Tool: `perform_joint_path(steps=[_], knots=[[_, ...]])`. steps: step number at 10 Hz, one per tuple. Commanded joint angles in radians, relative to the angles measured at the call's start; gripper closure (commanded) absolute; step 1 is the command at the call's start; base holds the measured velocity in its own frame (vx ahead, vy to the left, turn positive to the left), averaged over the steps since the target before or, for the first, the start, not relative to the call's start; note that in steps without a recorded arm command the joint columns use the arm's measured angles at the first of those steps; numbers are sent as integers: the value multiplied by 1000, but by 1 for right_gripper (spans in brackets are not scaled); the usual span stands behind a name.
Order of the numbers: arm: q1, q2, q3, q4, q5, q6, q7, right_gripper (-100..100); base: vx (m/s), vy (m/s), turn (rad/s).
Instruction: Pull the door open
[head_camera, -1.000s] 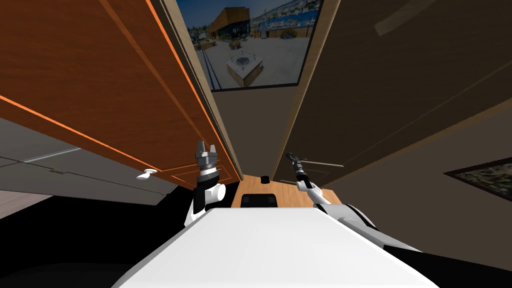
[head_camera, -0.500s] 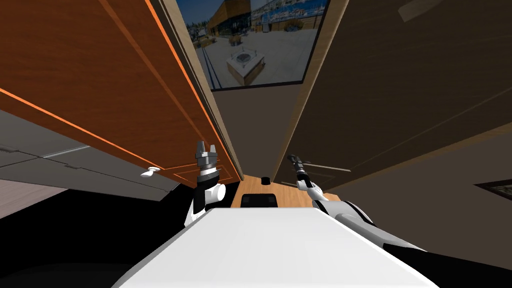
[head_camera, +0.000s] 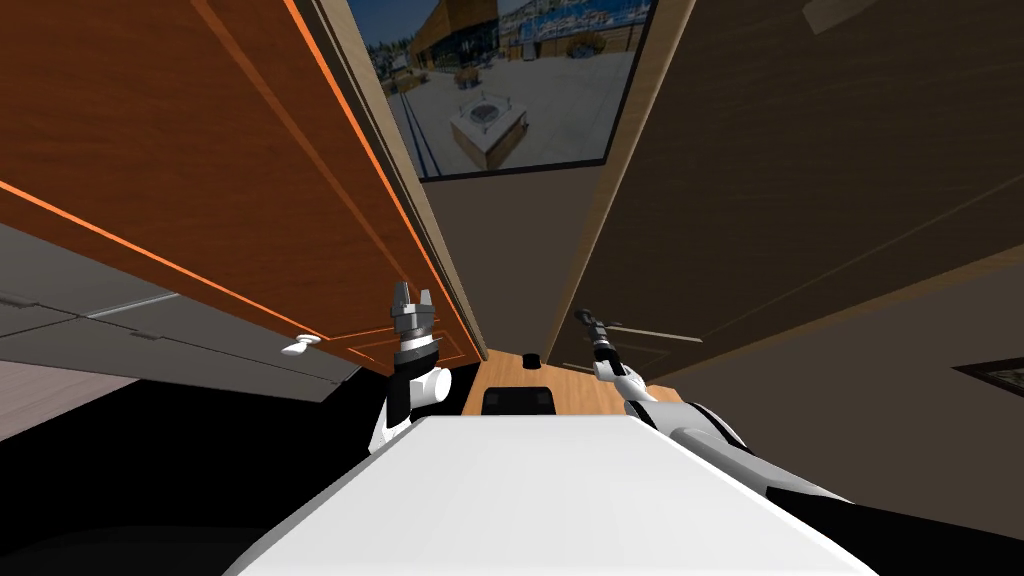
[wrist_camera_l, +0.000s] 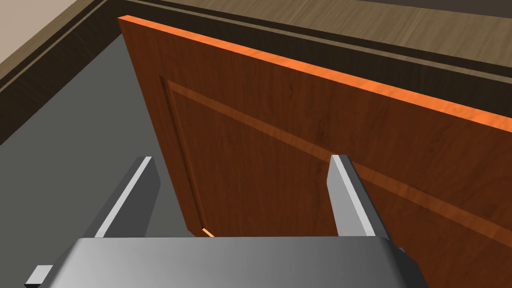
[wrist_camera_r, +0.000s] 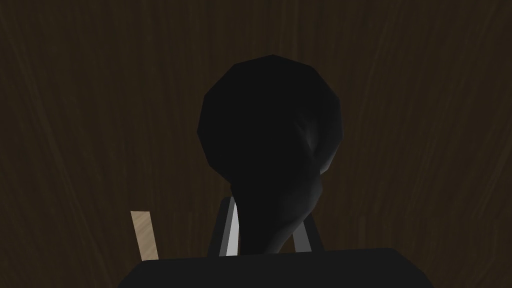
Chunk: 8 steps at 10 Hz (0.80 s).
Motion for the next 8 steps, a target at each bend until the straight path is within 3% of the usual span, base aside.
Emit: perform_joint_path(steps=[1, 5, 8], knots=[[-1, -1, 0, -2, 1, -2, 1, 100, 0, 0, 0], [14, -21, 30, -4, 17, -19, -41, 100, -147, -13, 81], [29, -44, 62, -9, 35, -38, -84, 100, -229, -73, 138]])
